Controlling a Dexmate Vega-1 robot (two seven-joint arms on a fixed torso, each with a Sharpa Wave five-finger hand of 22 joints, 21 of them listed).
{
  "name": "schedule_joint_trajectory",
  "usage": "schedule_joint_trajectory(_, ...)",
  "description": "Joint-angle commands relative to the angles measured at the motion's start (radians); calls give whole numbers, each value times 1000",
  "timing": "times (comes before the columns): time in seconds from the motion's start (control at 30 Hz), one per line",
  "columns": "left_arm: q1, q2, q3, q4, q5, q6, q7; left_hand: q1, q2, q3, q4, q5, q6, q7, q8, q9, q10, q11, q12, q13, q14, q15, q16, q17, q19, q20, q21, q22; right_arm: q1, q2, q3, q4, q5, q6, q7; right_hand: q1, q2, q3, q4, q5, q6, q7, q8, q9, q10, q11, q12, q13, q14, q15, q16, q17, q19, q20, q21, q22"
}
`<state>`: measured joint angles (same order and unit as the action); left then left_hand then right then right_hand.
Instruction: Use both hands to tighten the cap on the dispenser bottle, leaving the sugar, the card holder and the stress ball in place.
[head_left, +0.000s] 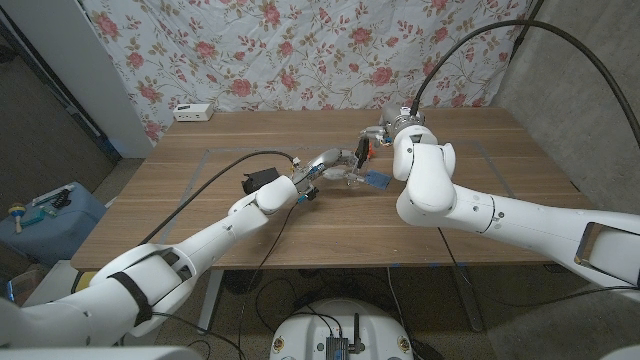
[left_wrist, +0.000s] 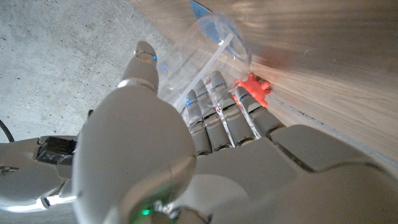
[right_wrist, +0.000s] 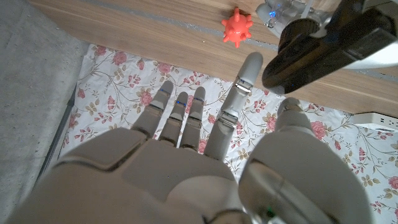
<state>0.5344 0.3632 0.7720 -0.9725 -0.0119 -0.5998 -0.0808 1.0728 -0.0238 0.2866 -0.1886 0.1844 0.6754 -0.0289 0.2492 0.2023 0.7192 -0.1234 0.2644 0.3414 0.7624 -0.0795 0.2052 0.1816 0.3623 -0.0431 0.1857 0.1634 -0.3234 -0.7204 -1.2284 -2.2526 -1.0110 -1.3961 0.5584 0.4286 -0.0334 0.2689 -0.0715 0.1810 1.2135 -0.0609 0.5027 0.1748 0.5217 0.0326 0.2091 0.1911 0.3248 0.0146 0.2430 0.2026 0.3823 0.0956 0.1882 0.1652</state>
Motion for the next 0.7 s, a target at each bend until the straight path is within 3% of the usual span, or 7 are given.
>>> schedule_joint_trajectory(0.03,-2,-23,-2,32,-18,-21,6,-23,95,47,39,-5,102,-30,6,3,12,1,-1,2,10,-90,0,2,3,-95,0,2,-14,-11,17,-10,-113,0,86,-23,3,-6,10,6,-24,1,-14,5,1,10,-3,2,2,9,-3,5,0,8,-2,4)
schedule_joint_trajectory(0.1,1,-26,-3,32,-25,-18,3,-23,95,48,39,-5,102,-30,6,3,11,1,-1,3,10,-89,0,2,3,-95,0,2,-18,-18,19,-17,-137,0,100,-32,4,-9,13,7,-40,3,-24,6,2,10,-3,2,2,10,-5,5,0,8,-2,4)
schedule_joint_trajectory(0.2,5,-28,-5,28,-35,-13,-2,-23,95,48,39,-5,102,-30,5,3,12,1,-2,3,11,-89,0,2,3,-95,0,2,-32,-33,33,-33,-166,14,113,-39,9,-7,13,11,-101,-2,-58,8,-6,10,-8,3,4,9,-10,2,-3,11,-2,4)
schedule_joint_trajectory(0.37,12,-28,-8,14,-55,5,-16,-25,96,48,40,-5,104,-30,5,3,12,3,-3,4,9,-87,-1,2,2,-94,-1,2,-71,-56,85,-63,-202,60,157,-10,15,8,-14,19,-212,-17,-123,12,-31,7,-17,4,2,5,-23,-6,-11,11,-2,4)
schedule_joint_trajectory(0.47,20,-29,-16,-1,-83,25,-32,-25,96,49,40,-5,104,-29,5,3,12,4,-3,4,10,-88,-1,2,2,-95,-1,2,-97,-55,118,-67,-248,86,206,4,17,14,-27,20,-242,-27,-143,13,-57,10,-23,5,-11,5,-31,-7,-19,9,-3,4)
schedule_joint_trajectory(0.7,25,-24,-19,-18,-94,42,-42,-28,95,49,41,-5,103,-29,3,3,12,0,-5,5,9,-87,-1,2,1,-95,-1,2,-211,-31,262,-89,-280,178,233,19,19,19,-40,21,-275,-33,-165,15,-80,9,-25,5,-27,17,-38,-7,-30,9,-5,4)
